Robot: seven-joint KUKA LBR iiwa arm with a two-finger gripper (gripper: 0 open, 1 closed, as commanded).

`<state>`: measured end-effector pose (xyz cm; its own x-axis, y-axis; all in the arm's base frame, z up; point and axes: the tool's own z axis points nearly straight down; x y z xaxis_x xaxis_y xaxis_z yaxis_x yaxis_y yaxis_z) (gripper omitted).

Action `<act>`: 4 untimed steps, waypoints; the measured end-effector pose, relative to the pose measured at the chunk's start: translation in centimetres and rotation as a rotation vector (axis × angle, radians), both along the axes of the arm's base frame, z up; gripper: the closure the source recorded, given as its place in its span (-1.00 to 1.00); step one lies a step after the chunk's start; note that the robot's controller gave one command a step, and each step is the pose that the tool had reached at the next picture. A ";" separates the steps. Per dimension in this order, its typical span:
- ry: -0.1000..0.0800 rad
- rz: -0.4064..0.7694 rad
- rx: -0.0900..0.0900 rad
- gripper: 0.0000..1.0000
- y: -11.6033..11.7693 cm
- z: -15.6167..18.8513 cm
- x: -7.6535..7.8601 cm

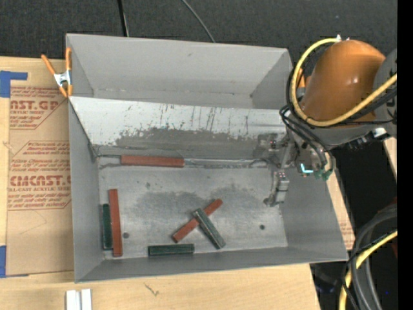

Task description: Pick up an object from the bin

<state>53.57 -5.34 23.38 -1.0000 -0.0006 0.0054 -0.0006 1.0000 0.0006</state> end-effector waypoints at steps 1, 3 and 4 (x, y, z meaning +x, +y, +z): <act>-0.007 0.000 -0.001 -1.00 0.0 0.4 0.2; -0.011 0.162 -0.001 -1.00 3.3 -9.6 0.7; -0.012 0.242 -0.001 -1.00 3.8 -11.1 1.3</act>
Offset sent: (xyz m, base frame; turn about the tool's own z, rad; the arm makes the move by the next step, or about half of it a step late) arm -0.0333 0.0536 -0.1501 -0.1029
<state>54.90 -1.52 12.32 -0.9706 -0.2404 -0.0068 -0.2404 0.9707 -0.0017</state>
